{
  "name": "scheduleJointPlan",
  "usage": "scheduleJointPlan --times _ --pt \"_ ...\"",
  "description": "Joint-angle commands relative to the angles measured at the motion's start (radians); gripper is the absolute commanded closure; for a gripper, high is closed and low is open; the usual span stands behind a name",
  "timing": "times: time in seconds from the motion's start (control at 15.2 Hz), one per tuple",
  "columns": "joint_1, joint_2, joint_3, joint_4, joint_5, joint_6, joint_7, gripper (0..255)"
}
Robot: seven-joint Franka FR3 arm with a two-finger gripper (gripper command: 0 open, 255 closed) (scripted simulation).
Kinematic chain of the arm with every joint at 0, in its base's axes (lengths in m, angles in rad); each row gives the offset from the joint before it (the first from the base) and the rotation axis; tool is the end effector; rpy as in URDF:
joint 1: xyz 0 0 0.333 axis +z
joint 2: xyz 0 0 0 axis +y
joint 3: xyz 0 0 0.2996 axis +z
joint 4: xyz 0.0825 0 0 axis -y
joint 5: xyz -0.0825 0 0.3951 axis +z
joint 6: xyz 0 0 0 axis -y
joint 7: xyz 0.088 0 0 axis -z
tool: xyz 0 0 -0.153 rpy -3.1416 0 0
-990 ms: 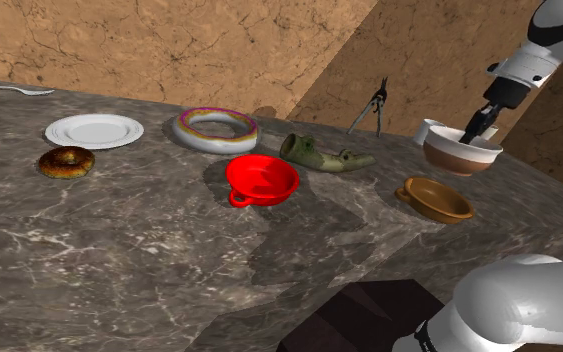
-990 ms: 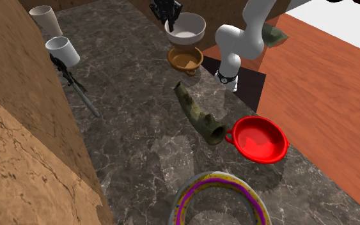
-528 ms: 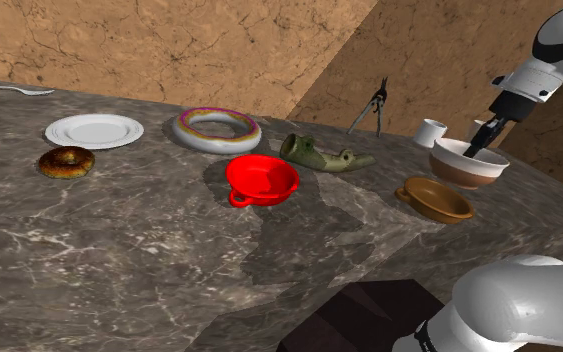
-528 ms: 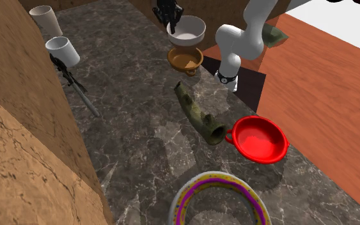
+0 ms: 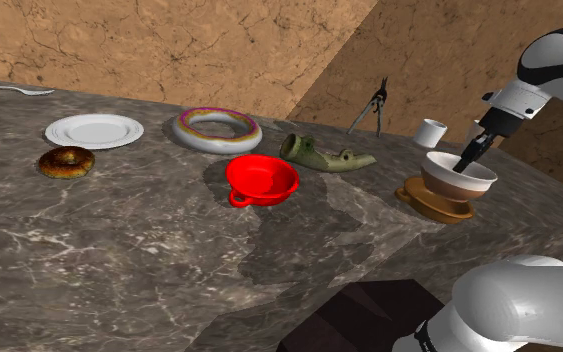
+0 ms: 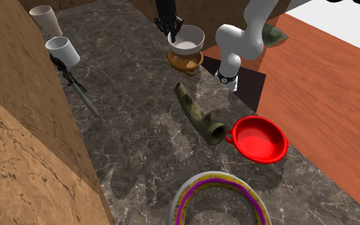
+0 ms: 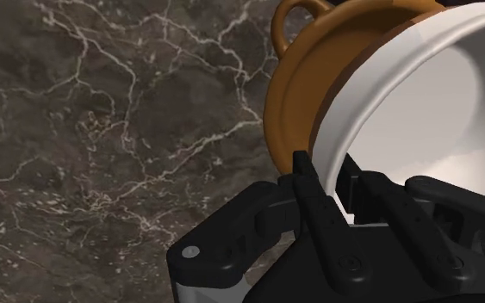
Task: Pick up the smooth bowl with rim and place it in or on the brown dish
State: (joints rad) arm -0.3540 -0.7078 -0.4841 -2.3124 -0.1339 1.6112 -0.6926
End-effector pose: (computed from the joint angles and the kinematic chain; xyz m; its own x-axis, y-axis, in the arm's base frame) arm 0.2228 -0.2991 0.4965 0.9969 -0.0305 0.0727 -0.0181 -0.9862 -0.1647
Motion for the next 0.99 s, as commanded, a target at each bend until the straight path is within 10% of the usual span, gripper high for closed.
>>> scheduleJointPlan --times 0.0,0.59,0.66,0.92 --pt "-0.003 -0.004 -0.005 -0.030 -0.005 0.028 -0.002 255" --pt "-0.004 -0.005 -0.008 -0.046 -0.008 0.042 -0.003 255" --pt "-0.004 -0.005 -0.008 -0.046 -0.008 0.042 -0.003 0" --pt "-0.004 -0.005 -0.008 -0.046 -0.008 0.042 -0.003 0"
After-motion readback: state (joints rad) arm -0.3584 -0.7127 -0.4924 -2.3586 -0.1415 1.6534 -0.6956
